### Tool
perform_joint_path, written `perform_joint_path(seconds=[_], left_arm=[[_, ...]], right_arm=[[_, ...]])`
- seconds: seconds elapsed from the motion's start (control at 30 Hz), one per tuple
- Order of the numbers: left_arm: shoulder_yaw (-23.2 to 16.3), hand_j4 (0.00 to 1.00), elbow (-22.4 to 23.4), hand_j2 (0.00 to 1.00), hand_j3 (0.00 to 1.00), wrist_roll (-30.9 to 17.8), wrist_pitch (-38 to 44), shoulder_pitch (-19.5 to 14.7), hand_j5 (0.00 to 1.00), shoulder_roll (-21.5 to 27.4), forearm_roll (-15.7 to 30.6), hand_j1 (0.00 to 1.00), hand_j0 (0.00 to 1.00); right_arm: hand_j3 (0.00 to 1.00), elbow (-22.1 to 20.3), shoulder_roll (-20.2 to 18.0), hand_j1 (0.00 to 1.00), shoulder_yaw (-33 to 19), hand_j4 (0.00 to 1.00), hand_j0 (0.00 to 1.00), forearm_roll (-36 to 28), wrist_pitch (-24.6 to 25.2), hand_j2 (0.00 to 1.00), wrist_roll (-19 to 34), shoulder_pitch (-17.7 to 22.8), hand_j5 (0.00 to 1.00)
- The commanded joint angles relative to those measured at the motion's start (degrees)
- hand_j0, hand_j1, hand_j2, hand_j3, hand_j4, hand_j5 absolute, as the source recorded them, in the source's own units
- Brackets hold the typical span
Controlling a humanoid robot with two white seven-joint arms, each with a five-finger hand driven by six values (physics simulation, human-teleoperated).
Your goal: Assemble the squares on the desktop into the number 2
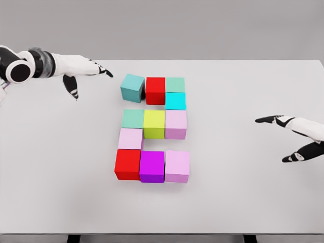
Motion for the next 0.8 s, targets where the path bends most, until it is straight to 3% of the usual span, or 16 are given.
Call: perform_joint_path(seconds=[0.0,0.07,0.47,0.77], left_arm=[[-8.3,1.00,1.6,1.00,1.00,0.0,-1.7,-0.4,1.00,0.1,5.6,1.00,1.00],[-10.9,1.00,3.0,1.00,1.00,0.0,-1.7,-2.2,1.00,-0.1,8.0,1.00,1.00],[-11.0,1.00,12.8,1.00,1.00,0.0,-1.7,-2.8,1.00,-4.9,6.7,1.00,1.00],[-11.0,1.00,14.6,1.00,1.00,0.0,-1.7,-3.5,1.00,-8.3,5.3,1.00,1.00]], right_arm=[[1.00,-0.1,-0.3,1.00,0.5,1.00,1.00,-0.4,0.1,1.00,0.0,0.0,1.00],[1.00,0.0,-0.1,1.00,0.6,1.00,1.00,-0.4,0.1,1.00,0.0,0.0,1.00],[1.00,-0.2,0.3,1.00,0.7,1.00,1.00,-0.3,0.1,1.00,0.0,0.0,1.00],[1.00,0.0,0.3,1.00,0.7,1.00,1.00,-0.1,0.1,1.00,0.0,-0.1,1.00]])
